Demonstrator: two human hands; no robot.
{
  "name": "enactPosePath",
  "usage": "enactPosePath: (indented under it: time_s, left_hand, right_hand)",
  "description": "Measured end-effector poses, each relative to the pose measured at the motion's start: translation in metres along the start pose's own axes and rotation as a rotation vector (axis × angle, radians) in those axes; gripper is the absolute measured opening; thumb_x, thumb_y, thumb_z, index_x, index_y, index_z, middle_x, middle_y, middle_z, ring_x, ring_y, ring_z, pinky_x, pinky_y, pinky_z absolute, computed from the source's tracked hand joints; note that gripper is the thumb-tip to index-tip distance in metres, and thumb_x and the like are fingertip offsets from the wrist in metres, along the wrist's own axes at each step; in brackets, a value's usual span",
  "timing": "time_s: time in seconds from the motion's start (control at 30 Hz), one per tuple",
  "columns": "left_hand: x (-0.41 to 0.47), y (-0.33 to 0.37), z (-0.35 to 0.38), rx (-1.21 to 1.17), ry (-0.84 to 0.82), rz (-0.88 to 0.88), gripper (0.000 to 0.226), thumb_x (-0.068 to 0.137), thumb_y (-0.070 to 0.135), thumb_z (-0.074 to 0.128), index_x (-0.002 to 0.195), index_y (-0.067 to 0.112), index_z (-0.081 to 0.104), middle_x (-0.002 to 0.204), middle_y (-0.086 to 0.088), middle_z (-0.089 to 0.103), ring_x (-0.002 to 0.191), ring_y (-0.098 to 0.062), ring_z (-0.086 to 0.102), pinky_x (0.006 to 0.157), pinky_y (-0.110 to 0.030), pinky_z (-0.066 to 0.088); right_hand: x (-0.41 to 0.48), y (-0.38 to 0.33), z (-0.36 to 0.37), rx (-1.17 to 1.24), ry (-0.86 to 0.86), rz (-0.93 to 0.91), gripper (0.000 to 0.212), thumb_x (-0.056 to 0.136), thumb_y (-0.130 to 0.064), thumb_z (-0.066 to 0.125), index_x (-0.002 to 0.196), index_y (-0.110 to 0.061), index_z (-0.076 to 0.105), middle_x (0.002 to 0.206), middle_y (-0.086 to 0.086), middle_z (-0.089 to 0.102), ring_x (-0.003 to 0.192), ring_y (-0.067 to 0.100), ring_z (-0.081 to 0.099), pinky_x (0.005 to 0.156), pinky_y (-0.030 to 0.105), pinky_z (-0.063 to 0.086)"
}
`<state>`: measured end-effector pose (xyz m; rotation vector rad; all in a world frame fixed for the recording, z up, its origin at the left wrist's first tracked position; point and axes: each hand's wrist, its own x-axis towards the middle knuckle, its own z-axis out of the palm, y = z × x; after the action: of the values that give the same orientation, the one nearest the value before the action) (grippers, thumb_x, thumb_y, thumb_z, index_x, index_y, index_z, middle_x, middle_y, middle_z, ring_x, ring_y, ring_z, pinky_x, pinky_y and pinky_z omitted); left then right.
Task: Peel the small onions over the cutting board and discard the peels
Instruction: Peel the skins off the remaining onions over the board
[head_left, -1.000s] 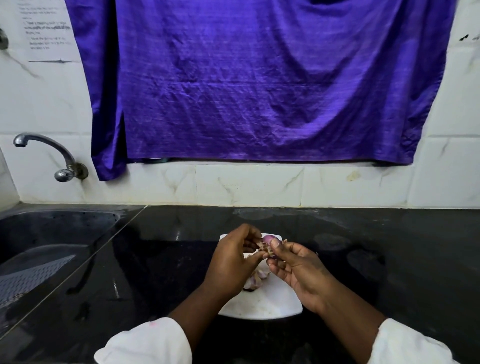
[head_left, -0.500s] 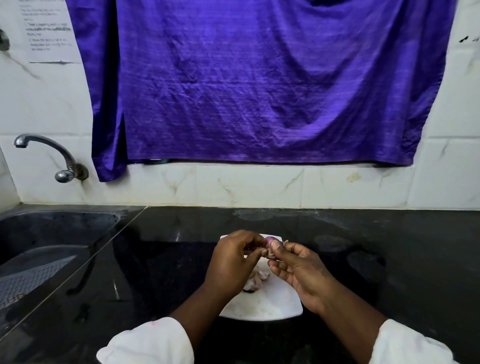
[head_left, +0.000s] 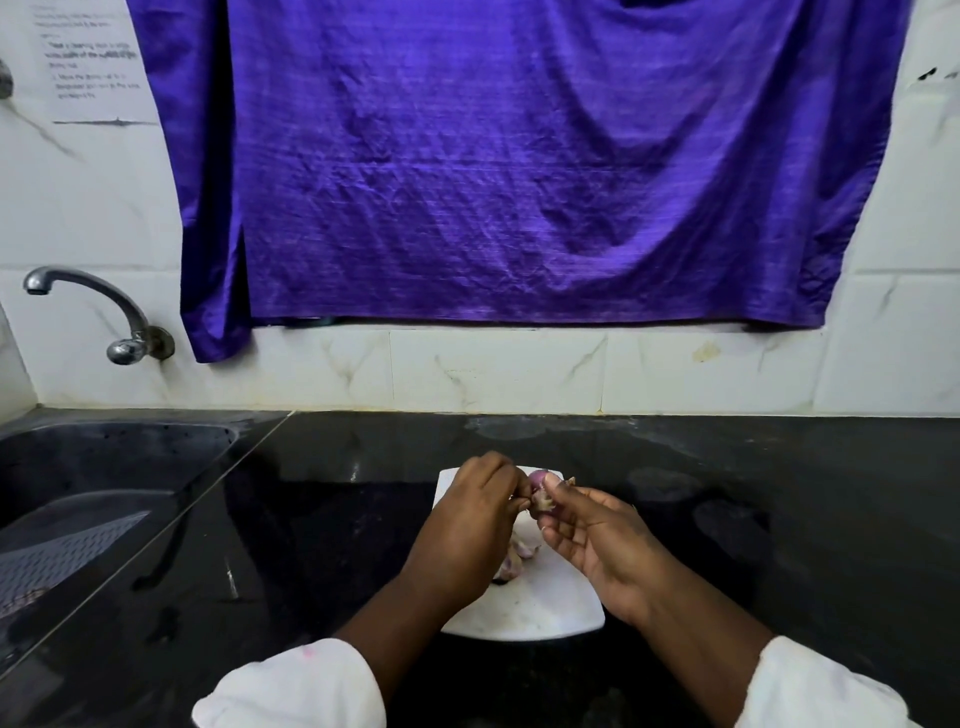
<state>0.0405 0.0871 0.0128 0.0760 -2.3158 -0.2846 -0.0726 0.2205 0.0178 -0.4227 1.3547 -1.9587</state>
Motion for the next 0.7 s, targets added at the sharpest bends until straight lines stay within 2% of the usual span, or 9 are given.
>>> enactPosePath:
  time_s: [0.13, 0.27, 0.37, 0.47, 0.53, 0.7]
  left_hand:
    - [-0.001, 0.0, -0.001, -0.037, -0.004, -0.03, 0.005, 0.101, 0.018, 0.064, 0.102, 0.022, 0.063, 0.11, 0.01, 0.057, 0.101, -0.005, 0.048, 0.082, -0.019, 0.043]
    - [-0.002, -0.002, 0.0, -0.349, 0.009, -0.321, 0.019, 0.095, 0.006, 0.069, 0.091, 0.024, 0.065, 0.091, 0.014, 0.066, 0.09, -0.005, 0.064, 0.072, -0.021, 0.054]
    - [0.001, -0.003, -0.001, -0.544, 0.02, -0.465, 0.029, 0.09, -0.002, 0.071, 0.098, 0.025, 0.063, 0.089, 0.01, 0.07, 0.084, -0.006, 0.068, 0.071, -0.022, 0.057]
    - [0.003, 0.003, -0.004, -0.631, -0.013, -0.472, 0.037, 0.089, 0.004, 0.076, 0.111, 0.03, 0.063, 0.099, 0.009, 0.07, 0.089, -0.011, 0.07, 0.074, -0.026, 0.061]
    - [0.003, 0.007, -0.005, -0.617, -0.022, -0.436, 0.038, 0.087, 0.008, 0.081, 0.114, 0.03, 0.064, 0.101, 0.009, 0.071, 0.092, -0.011, 0.071, 0.077, -0.029, 0.063]
    - [0.003, 0.01, -0.004, -0.486, 0.039, -0.357, 0.023, 0.084, 0.016, 0.085, 0.099, 0.024, 0.071, 0.094, 0.009, 0.072, 0.087, -0.009, 0.071, 0.072, -0.023, 0.061]
  right_hand:
    - [0.004, -0.004, 0.0, 0.094, 0.024, 0.015, 0.038, 0.084, -0.028, 0.078, 0.111, -0.002, 0.074, 0.094, 0.014, 0.074, 0.073, 0.015, 0.07, 0.065, 0.024, 0.06]
    - [0.003, -0.008, 0.0, 0.073, 0.002, -0.014, 0.046, 0.077, -0.031, 0.08, 0.112, -0.002, 0.074, 0.099, 0.017, 0.073, 0.078, 0.017, 0.07, 0.066, 0.025, 0.061]
    - [0.0, -0.005, 0.0, 0.016, 0.004, -0.021, 0.047, 0.076, -0.031, 0.082, 0.111, -0.002, 0.072, 0.094, 0.015, 0.076, 0.076, 0.017, 0.071, 0.067, 0.026, 0.06]
    - [-0.001, -0.002, 0.001, -0.004, 0.02, -0.022, 0.049, 0.076, -0.032, 0.083, 0.113, -0.002, 0.071, 0.094, 0.015, 0.077, 0.075, 0.016, 0.071, 0.067, 0.027, 0.06]
    - [-0.002, -0.001, 0.001, 0.003, 0.023, -0.012, 0.043, 0.08, -0.03, 0.081, 0.111, -0.002, 0.071, 0.093, 0.014, 0.077, 0.076, 0.017, 0.07, 0.069, 0.027, 0.059]
    - [-0.004, 0.003, 0.005, -0.004, 0.013, -0.005, 0.032, 0.084, -0.029, 0.08, 0.106, -0.007, 0.071, 0.088, 0.011, 0.076, 0.077, 0.017, 0.07, 0.071, 0.028, 0.059]
